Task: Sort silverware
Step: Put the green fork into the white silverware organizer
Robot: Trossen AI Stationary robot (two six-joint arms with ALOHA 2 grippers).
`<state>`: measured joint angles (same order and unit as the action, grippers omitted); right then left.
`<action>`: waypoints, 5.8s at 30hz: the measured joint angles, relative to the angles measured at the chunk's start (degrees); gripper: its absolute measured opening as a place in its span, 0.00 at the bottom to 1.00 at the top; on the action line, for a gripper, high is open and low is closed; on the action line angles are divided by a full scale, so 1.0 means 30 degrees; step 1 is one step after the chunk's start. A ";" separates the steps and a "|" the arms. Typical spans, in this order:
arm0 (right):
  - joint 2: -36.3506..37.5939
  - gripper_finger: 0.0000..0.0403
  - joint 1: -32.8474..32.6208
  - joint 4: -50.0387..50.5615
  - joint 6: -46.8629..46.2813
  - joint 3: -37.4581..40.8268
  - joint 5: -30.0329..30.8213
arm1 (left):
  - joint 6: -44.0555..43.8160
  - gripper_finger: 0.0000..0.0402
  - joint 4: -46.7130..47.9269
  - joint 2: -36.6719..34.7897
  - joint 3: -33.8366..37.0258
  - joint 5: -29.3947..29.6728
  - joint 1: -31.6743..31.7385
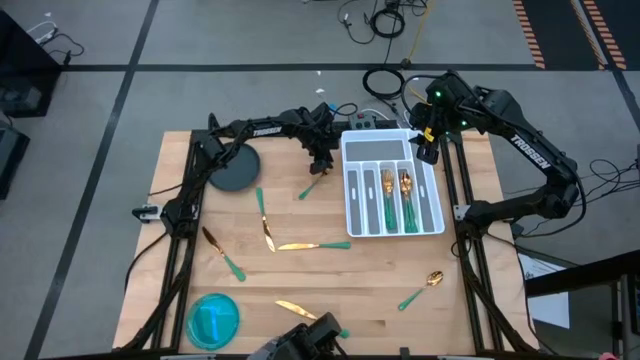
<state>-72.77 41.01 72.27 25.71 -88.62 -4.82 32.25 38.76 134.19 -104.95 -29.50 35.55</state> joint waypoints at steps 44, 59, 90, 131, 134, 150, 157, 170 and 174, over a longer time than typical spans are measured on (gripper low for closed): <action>0.0000 0.40 -0.0007 0.0605 -0.0247 0.0000 0.0138 | -0.0629 0.01 0.0986 -0.0058 -0.0226 -0.0944 0.0432; 0.0000 0.40 0.0000 0.0576 -0.0357 0.0000 0.0255 | -0.2072 0.00 0.0891 -0.0363 -0.0233 -0.0429 0.0438; 0.0007 0.40 -0.0041 0.0408 -0.0933 0.0000 0.0114 | -0.3657 0.00 0.0017 -0.3388 -0.0335 -0.0525 0.1319; 0.0007 0.40 -0.0045 -0.0047 -0.1317 0.0000 0.0109 | -0.6492 0.00 -0.5674 -0.9086 -0.0321 -0.0076 0.1392; 0.0007 0.40 -0.0044 -0.0160 -0.1348 0.0000 0.0109 | -0.7033 0.00 -0.6368 -0.9448 -0.0321 -0.0064 0.1392; 0.0007 0.40 -0.0044 -0.0372 -0.1348 0.0000 0.0102 | -0.8633 0.00 -0.8811 -1.0699 -0.0321 0.0127 0.1010; 0.0007 0.40 -0.0044 -0.0372 -0.1348 0.0000 0.0102 | -0.8654 0.00 -0.8792 -1.0863 -0.0321 0.0105 0.0725; 0.0007 0.40 -0.0046 -0.0364 -0.1348 0.0000 0.0087 | -0.9661 0.00 -0.8785 -1.0861 -0.0321 -0.0257 0.0141; 0.0018 0.40 -0.0051 -0.0420 -0.1413 0.0000 -0.0026 | -0.9670 0.00 -0.9055 -1.0611 -0.0321 -0.0325 -0.0296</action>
<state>-72.72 40.86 71.01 21.47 -88.62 -4.90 3.24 11.59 102.36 -105.91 -30.48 34.66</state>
